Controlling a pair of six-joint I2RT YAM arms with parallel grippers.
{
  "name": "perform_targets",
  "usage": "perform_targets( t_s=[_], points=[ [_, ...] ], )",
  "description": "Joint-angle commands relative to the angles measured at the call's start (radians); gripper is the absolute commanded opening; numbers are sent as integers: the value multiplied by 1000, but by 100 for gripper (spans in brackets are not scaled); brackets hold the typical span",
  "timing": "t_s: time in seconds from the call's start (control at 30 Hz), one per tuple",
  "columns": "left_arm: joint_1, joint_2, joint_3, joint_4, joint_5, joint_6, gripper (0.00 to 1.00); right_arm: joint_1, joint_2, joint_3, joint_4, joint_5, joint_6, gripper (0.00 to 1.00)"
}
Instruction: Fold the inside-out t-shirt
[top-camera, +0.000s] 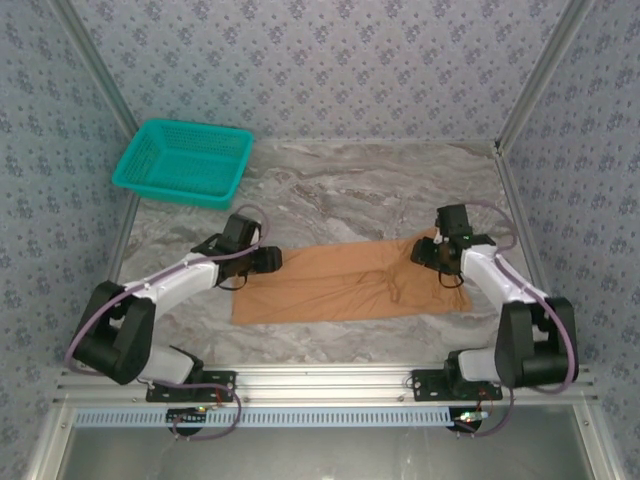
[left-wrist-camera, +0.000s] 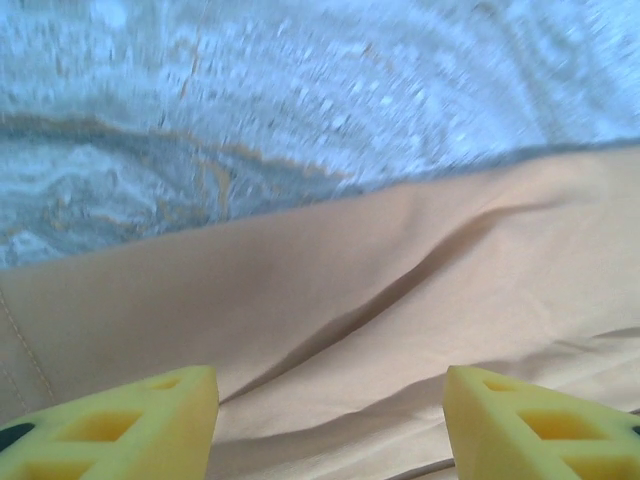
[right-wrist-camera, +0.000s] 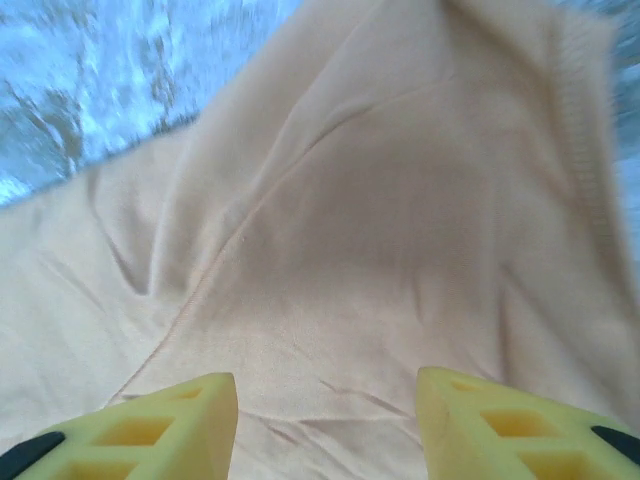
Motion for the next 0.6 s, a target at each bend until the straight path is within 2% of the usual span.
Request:
perform_targets(
  t_s=[0.0, 0.1, 0.3, 0.57],
  points=[
    [-5, -12, 10, 43, 29, -29, 61, -55, -42, 19, -75, 72, -47, 63],
    [-13, 22, -14, 83, 94, -66, 62, -111, -6, 27, -55, 71, -45, 73],
    [20, 99, -40, 132, 98, -78, 62, -168, 98, 94, -75, 19, -61, 89],
    [110, 130, -105, 168, 97, -58, 62, -147, 125, 109, -78, -7, -52, 96]
  ],
)
